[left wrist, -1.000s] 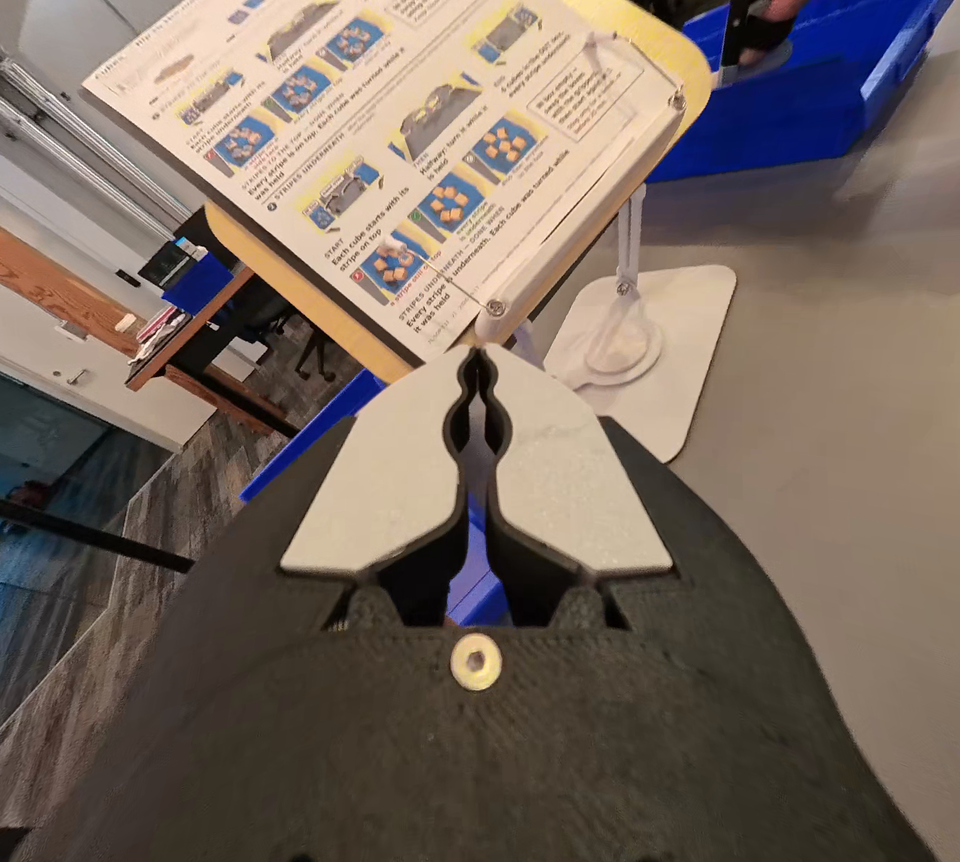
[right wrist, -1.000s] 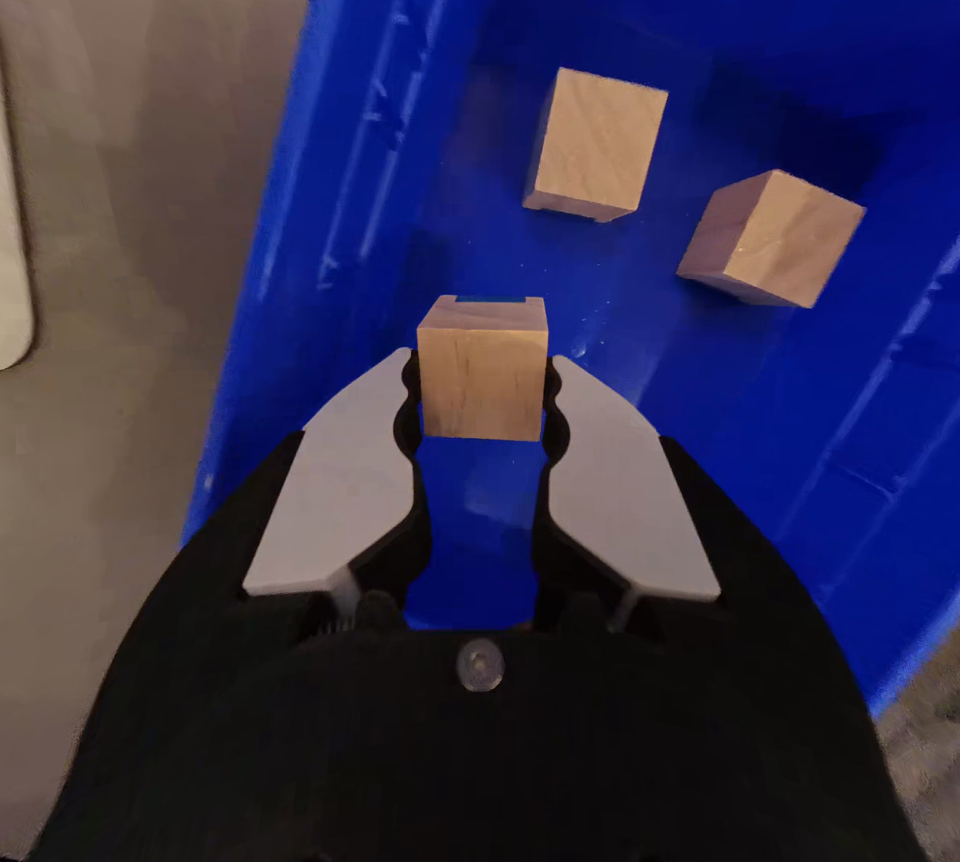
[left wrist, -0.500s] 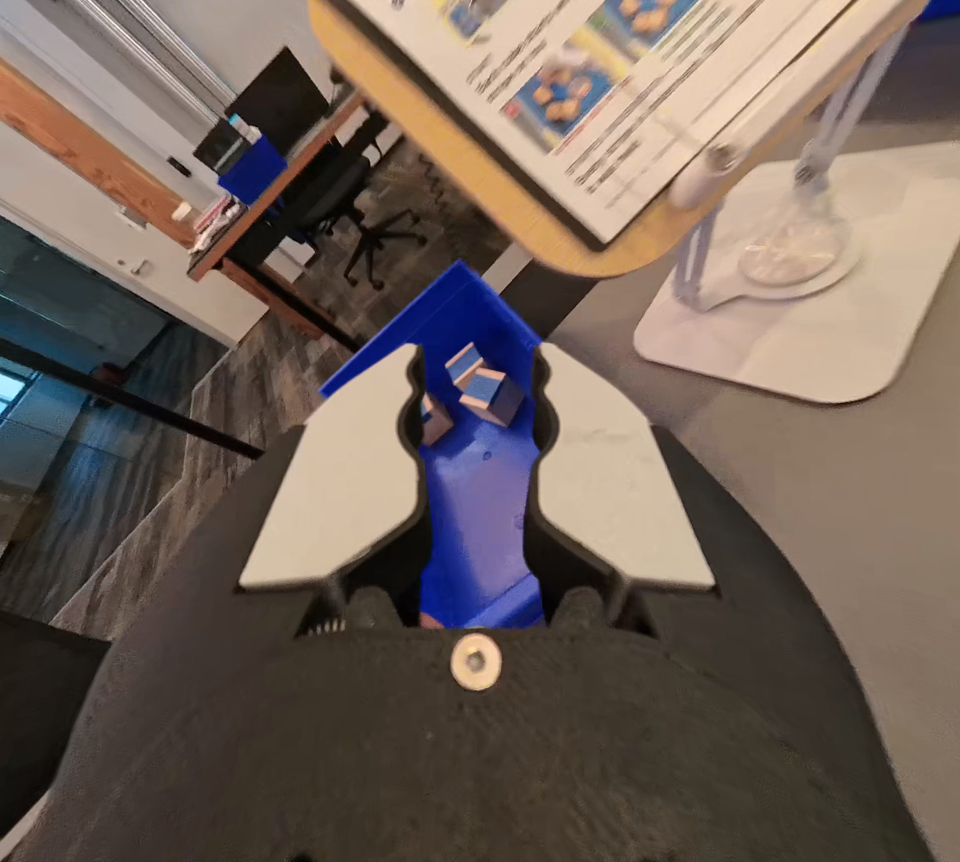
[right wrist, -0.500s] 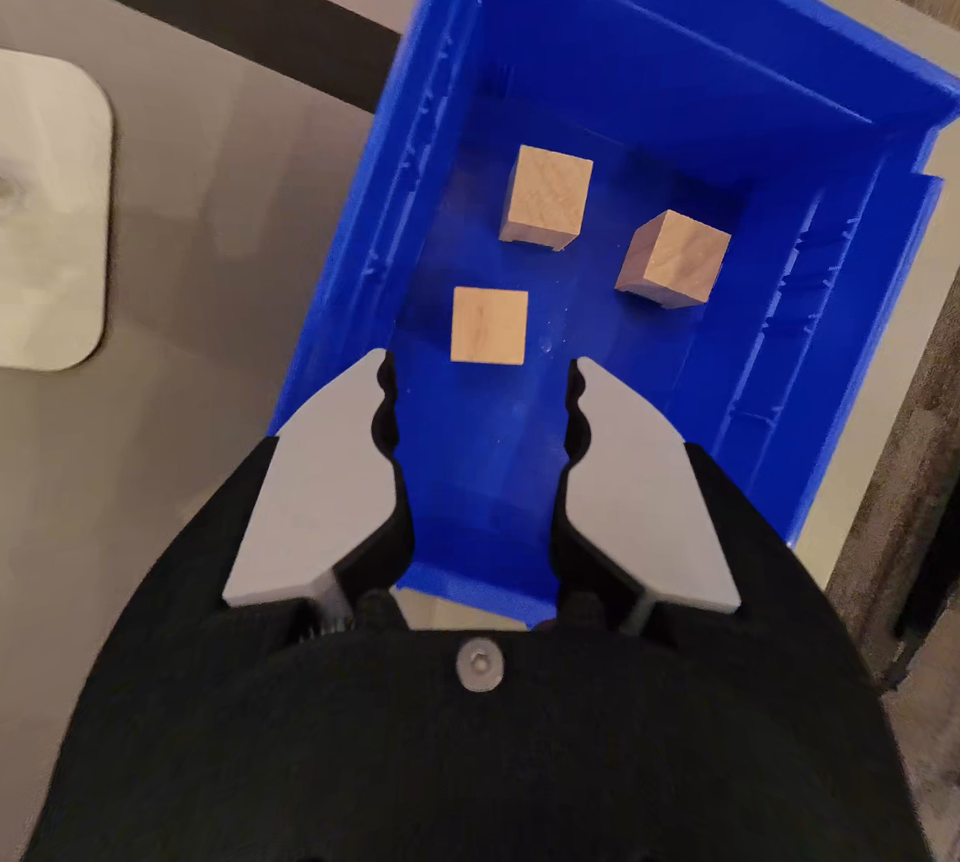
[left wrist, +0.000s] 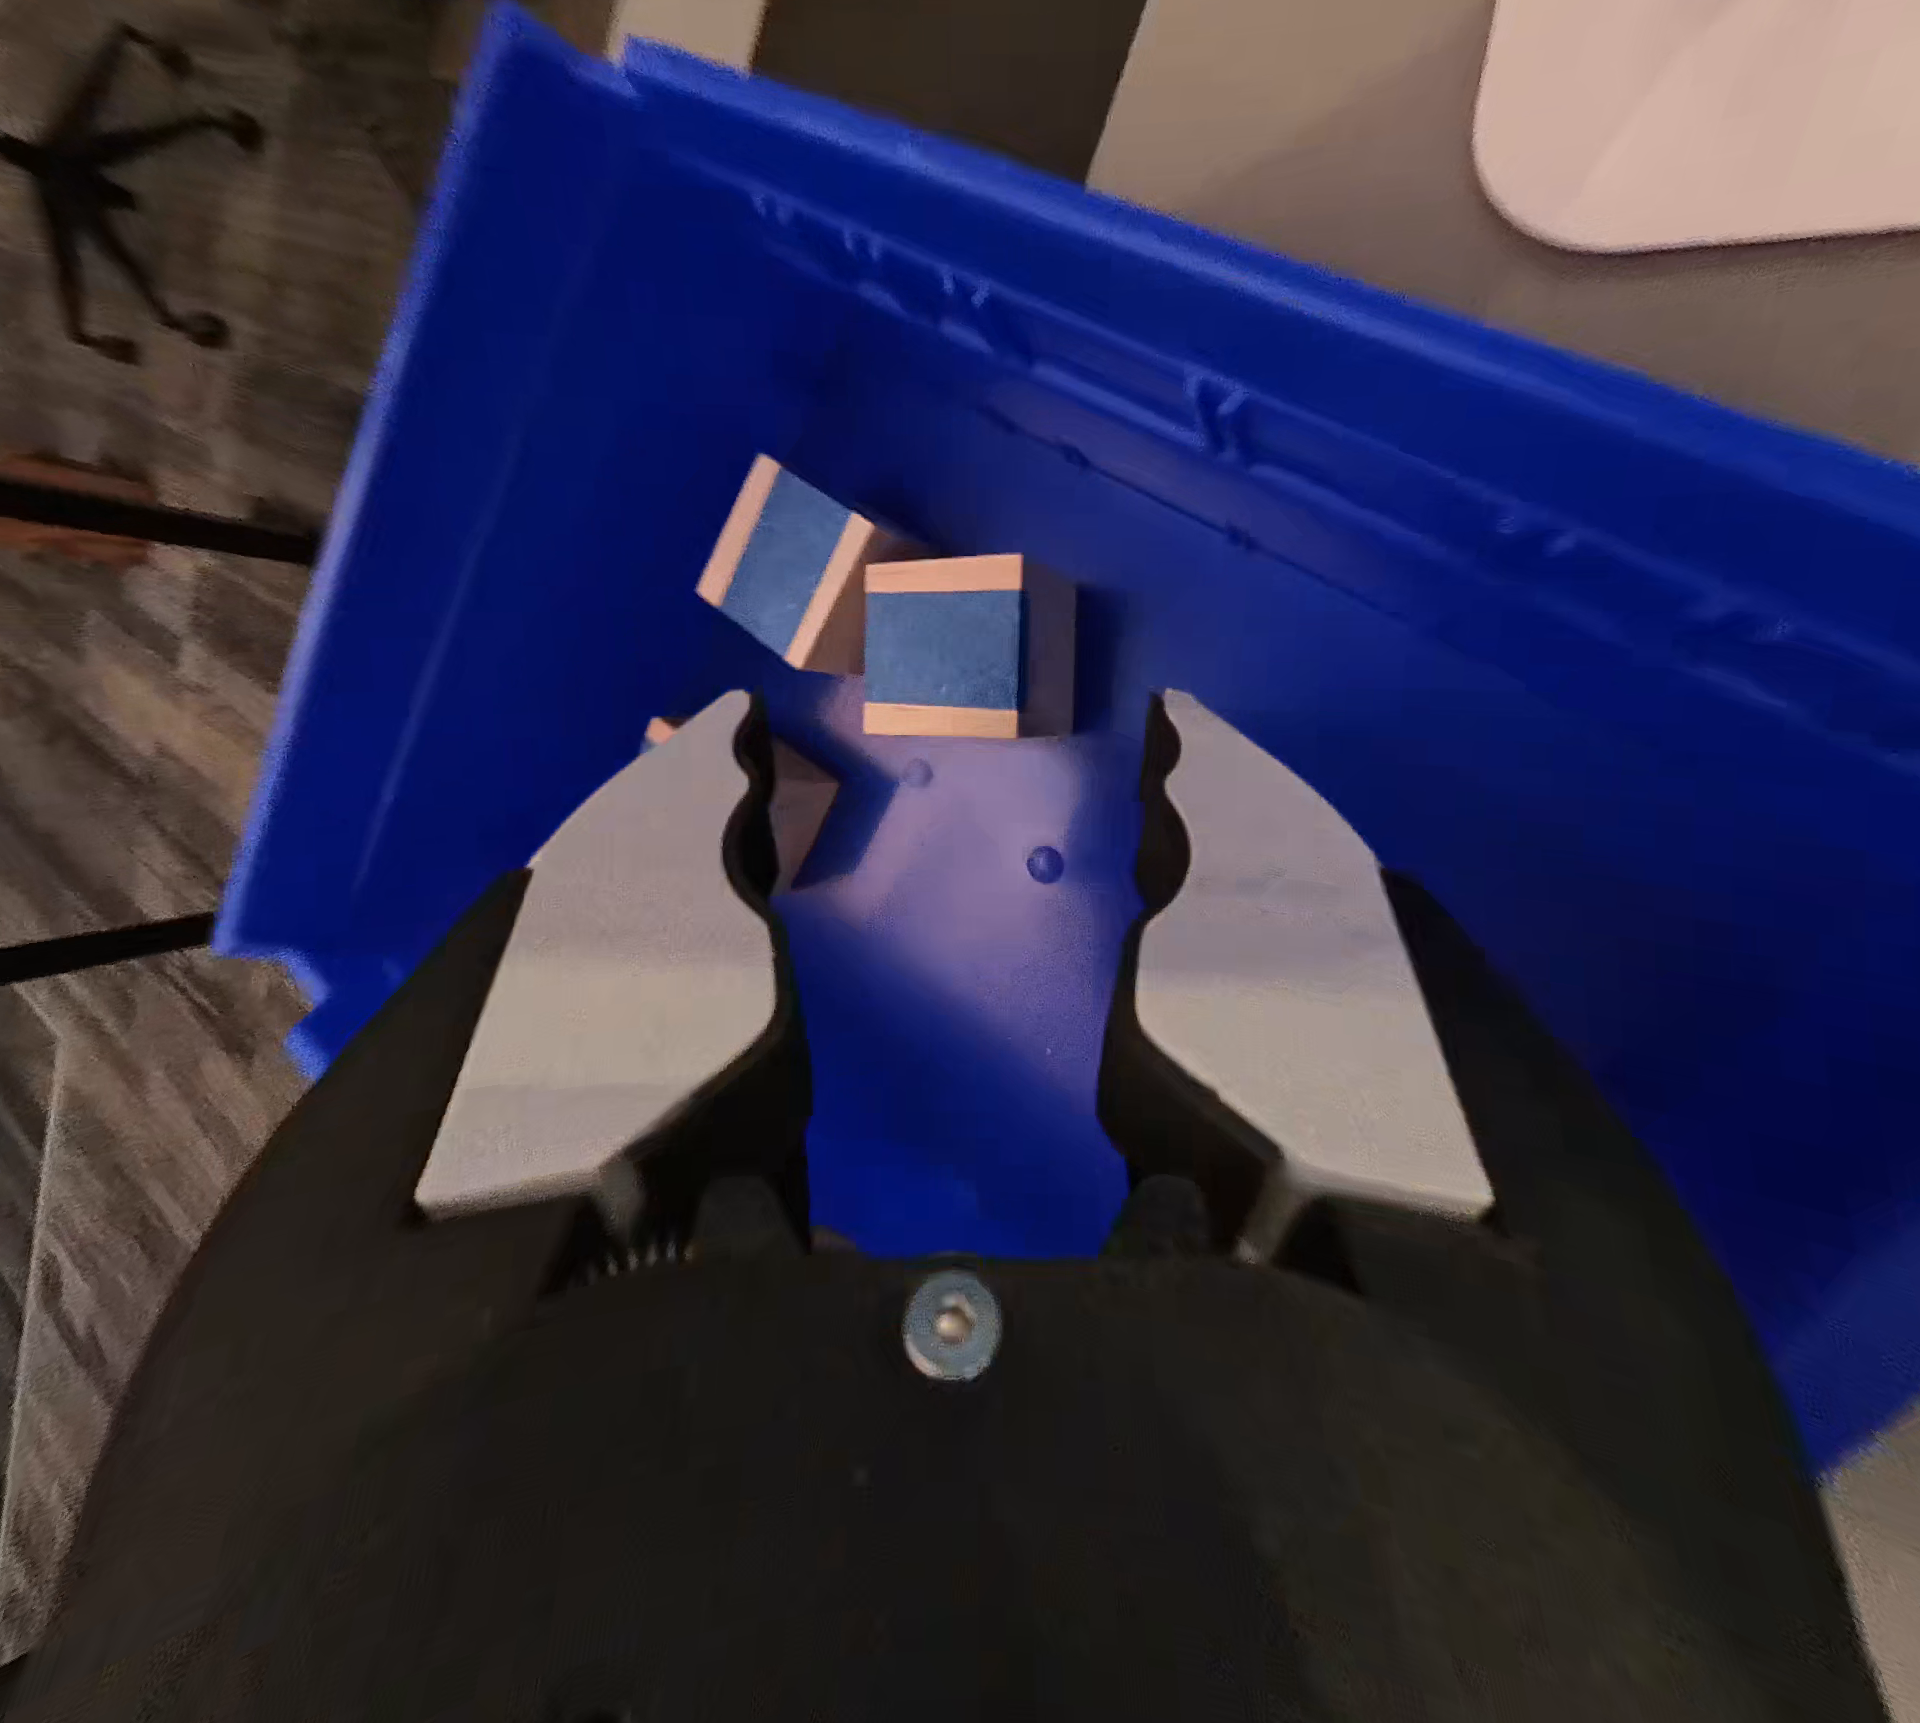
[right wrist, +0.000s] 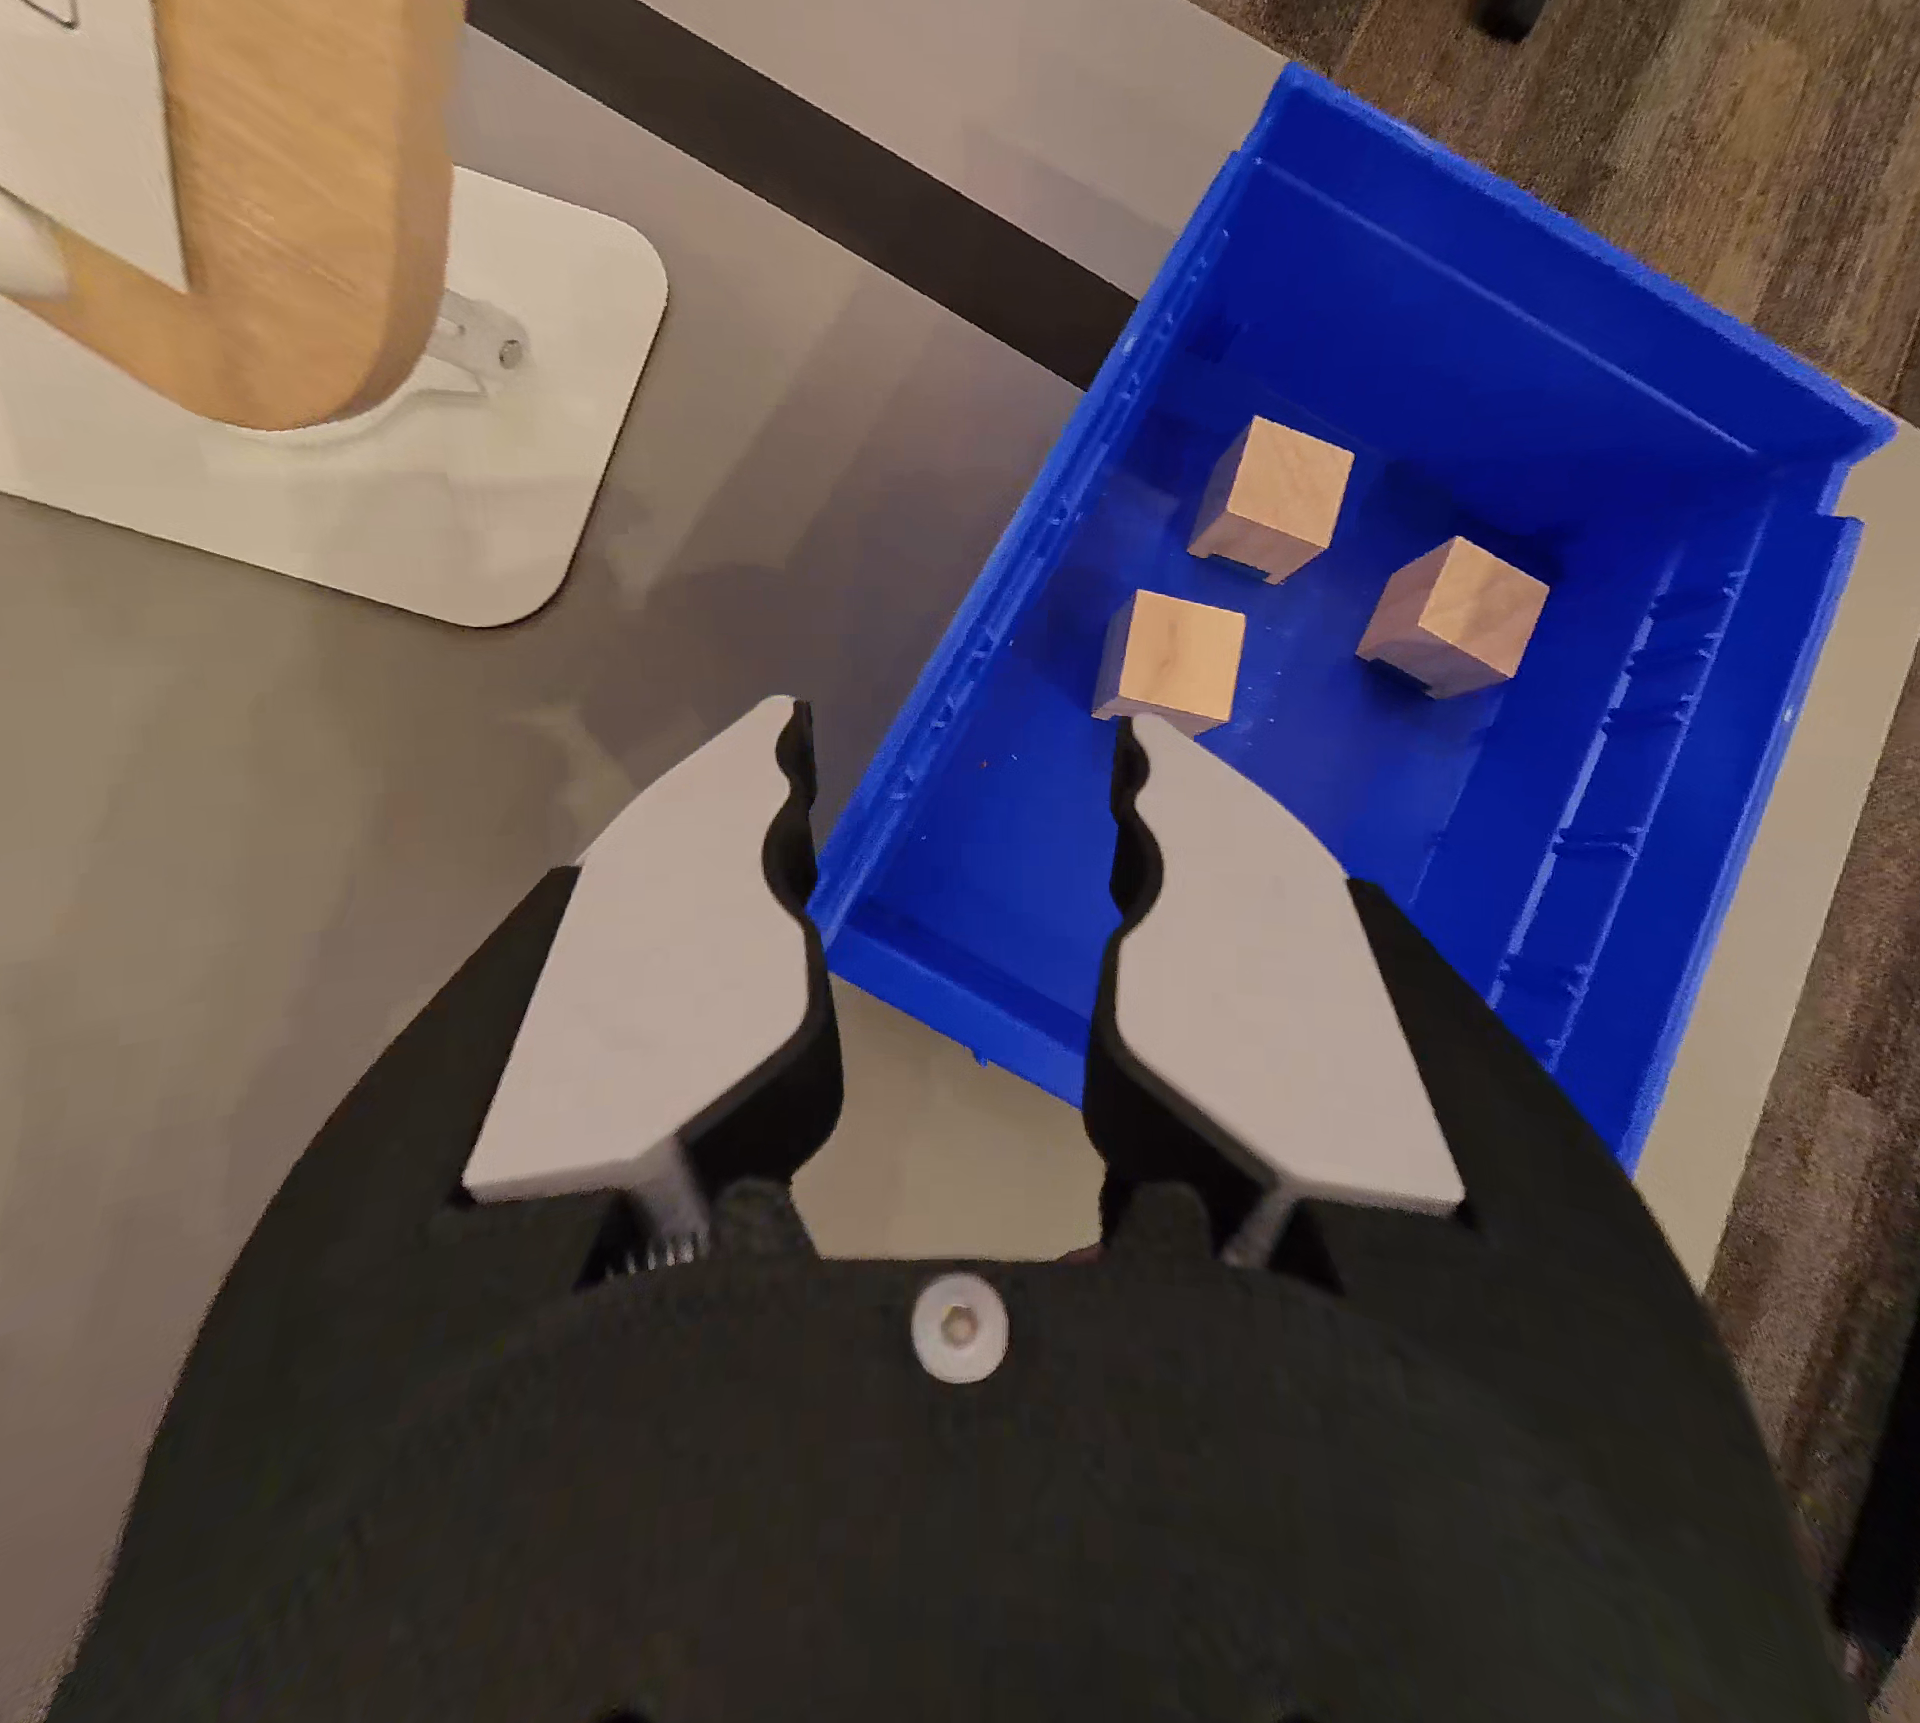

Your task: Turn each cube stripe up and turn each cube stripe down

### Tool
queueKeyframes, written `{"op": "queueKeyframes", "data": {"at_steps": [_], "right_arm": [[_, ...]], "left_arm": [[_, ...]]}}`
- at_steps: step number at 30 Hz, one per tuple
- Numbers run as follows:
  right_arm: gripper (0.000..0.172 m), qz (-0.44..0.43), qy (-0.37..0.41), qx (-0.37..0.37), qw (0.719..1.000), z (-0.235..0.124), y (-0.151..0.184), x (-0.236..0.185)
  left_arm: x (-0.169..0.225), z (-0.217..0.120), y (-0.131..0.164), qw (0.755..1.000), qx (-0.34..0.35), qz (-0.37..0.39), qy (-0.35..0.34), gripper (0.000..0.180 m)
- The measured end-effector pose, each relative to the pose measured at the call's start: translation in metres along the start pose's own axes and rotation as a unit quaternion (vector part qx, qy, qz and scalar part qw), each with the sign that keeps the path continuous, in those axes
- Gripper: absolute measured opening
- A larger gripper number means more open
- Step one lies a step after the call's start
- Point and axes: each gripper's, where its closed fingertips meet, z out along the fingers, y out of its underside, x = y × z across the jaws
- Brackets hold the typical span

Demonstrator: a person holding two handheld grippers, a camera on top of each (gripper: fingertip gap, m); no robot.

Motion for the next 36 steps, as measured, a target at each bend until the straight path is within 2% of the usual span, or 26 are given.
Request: {"op": "queueKeyframes", "data": {"at_steps": [4, 7, 9, 12, 16, 19, 22, 25, 28, 31, 36], "right_arm": [[0.055, -0.007, -0.010, 0.006, 1.000, 0.001, -0.001, -0.009], [0.055, -0.016, -0.014, 0.005, 1.000, 0.003, -0.001, -0.015], [0.054, -0.023, -0.013, 0.007, 1.000, 0.003, -0.002, -0.018], [0.054, -0.028, -0.020, 0.021, 0.999, 0.000, -0.008, -0.026], [0.054, -0.041, -0.051, 0.061, 0.996, -0.014, -0.023, -0.051], [0.053, -0.041, -0.146, 0.127, 0.980, -0.036, -0.046, -0.098], [0.051, -0.037, -0.284, 0.202, 0.937, -0.067, -0.074, -0.163], [0.051, -0.056, -0.382, 0.258, 0.886, -0.096, -0.098, -0.226], [0.055, -0.024, -0.510, 0.283, 0.812, -0.121, -0.117, -0.284], [0.067, 0.033, -0.614, 0.255, 0.746, -0.124, -0.128, -0.326], [0.073, 0.095, -0.715, 0.196, 0.664, -0.120, -0.126, -0.371]], "left_arm": [[-0.003, 0.033, 0.014, 0.999, -0.037, -0.016, 0.024, 0.073], [-0.004, 0.046, 0.018, 0.998, -0.051, -0.025, 0.034, 0.063], [-0.001, 0.051, 0.020, 0.997, -0.060, -0.026, 0.045, 0.048], [-0.002, 0.050, 0.021, 0.996, -0.061, -0.044, 0.040, 0.047], [0.001, 0.020, 0.014, 0.998, -0.017, -0.063, 0.013, 0.047], [0.004, -0.033, -0.007, 0.993, 0.075, -0.080, -0.034, 0.047], [0.020, -0.105, -0.038, 0.977, 0.181, -0.073, -0.083, 0.047], [0.055, -0.179, -0.077, 0.954, 0.268, -0.023, -0.135, 0.046], [0.099, -0.235, -0.119, 0.922, 0.350, 0.007, -0.165, 0.047], [0.146, -0.269, -0.159, 0.894, 0.405, 0.052, -0.184, 0.046], [0.207, -0.296, -0.209, 0.856, 0.476, 0.096, -0.174, 0.046]]}}
